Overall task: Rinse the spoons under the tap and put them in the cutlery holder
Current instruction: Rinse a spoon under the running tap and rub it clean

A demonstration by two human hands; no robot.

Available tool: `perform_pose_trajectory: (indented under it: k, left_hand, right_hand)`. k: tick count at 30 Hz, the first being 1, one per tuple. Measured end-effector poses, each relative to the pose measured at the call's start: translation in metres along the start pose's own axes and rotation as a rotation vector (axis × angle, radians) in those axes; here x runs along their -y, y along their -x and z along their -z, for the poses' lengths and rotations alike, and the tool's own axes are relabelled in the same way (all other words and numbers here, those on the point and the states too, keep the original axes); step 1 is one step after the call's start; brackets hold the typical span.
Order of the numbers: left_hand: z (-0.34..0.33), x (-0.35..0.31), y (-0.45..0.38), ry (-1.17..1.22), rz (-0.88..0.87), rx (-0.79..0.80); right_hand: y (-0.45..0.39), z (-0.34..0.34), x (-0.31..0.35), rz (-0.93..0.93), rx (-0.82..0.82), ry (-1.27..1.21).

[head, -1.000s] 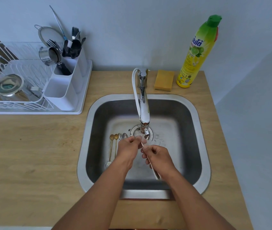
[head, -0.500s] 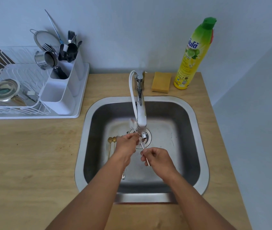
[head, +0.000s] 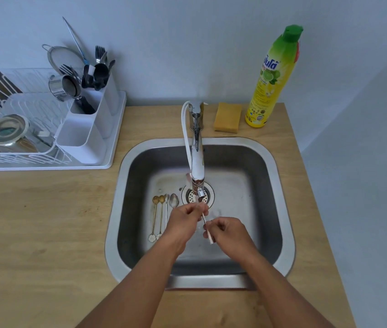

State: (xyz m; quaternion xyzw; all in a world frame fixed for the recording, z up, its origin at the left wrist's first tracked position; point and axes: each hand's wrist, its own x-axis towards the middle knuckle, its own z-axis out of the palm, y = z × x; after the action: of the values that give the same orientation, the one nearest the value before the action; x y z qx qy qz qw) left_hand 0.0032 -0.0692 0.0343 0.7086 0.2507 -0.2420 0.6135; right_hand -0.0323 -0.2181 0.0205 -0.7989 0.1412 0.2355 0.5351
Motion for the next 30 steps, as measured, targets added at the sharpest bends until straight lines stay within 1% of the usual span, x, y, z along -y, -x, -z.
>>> perform_pose_trajectory:
  k: [2,4,7,10,13,15,18,20,24,30]
  left_hand:
    - [0.007,0.006,-0.001,-0.053,-0.036,0.012]
    - [0.013,0.008,-0.001,-0.146,-0.075,0.032]
    - [0.016,0.005,-0.001,-0.320,-0.124,0.096]
    - [0.018,0.002,-0.002,-0.417,-0.138,0.134]
    - [0.021,0.004,0.002,-0.368,-0.121,0.124]
    - [0.024,0.007,0.006,-0.325,-0.097,0.127]
    - [0.030,0.016,0.013,-0.346,-0.038,0.159]
    - [0.034,0.023,0.016,-0.347,-0.023,0.151]
    - [0.035,0.022,0.013,-0.353,-0.014,0.107]
    - [0.028,0.015,0.008,-0.306,-0.005,0.099]
  right_hand:
    - [-0.007,0.008,0.000,0.010,-0.108,-0.005]
    - [-0.015,0.015,0.008,0.031,-0.145,-0.091]
    - [-0.026,0.015,0.026,0.006,-0.066,-0.200]
    - [-0.035,0.008,0.035,-0.037,-0.010,-0.229]
    - [-0.038,0.004,0.037,-0.072,-0.041,-0.215]
    - [-0.039,0.003,0.037,-0.100,-0.080,-0.249]
    - [-0.041,0.006,0.035,-0.138,-0.149,-0.347]
    - [-0.042,0.008,0.035,-0.141,-0.170,-0.362]
    - [-0.041,0.000,0.034,-0.135,-0.135,-0.363]
    - [-0.040,-0.020,0.039,-0.088,-0.095,-0.381]
